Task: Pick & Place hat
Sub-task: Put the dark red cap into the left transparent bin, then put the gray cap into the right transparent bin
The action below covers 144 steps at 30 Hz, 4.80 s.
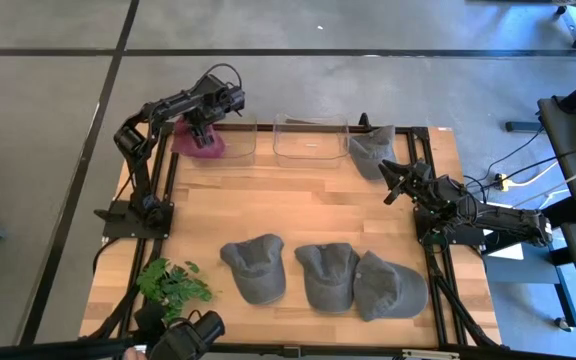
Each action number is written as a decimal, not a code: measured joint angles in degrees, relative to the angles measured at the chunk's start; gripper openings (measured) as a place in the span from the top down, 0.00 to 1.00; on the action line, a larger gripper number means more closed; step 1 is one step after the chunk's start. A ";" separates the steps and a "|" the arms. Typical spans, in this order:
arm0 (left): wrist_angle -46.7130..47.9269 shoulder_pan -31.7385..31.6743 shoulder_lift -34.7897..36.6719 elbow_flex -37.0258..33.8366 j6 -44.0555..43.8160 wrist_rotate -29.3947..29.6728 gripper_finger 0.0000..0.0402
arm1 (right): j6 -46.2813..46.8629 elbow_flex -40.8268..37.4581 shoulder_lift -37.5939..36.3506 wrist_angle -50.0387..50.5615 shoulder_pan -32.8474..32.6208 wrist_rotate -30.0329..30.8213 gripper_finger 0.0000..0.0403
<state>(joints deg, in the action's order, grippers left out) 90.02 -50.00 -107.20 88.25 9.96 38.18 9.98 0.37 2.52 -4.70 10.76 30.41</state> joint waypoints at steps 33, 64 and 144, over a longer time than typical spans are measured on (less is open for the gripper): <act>-17.55 1.41 29.63 -0.02 -4.92 -45.09 0.64 | 5.07 -0.01 -0.02 -0.23 -0.01 -0.01 0.74; -92.94 41.22 44.24 -38.82 -17.76 -55.85 0.64 | 4.73 0.00 -0.02 -0.01 0.00 0.07 0.74; -77.80 49.35 23.86 -46.54 -34.37 -57.59 0.99 | -1.51 -0.01 0.00 0.01 -0.01 0.07 0.74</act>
<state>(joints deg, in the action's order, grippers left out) 12.22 -0.64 -83.33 41.70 -24.41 -19.41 8.47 0.36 2.52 -4.69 10.75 30.48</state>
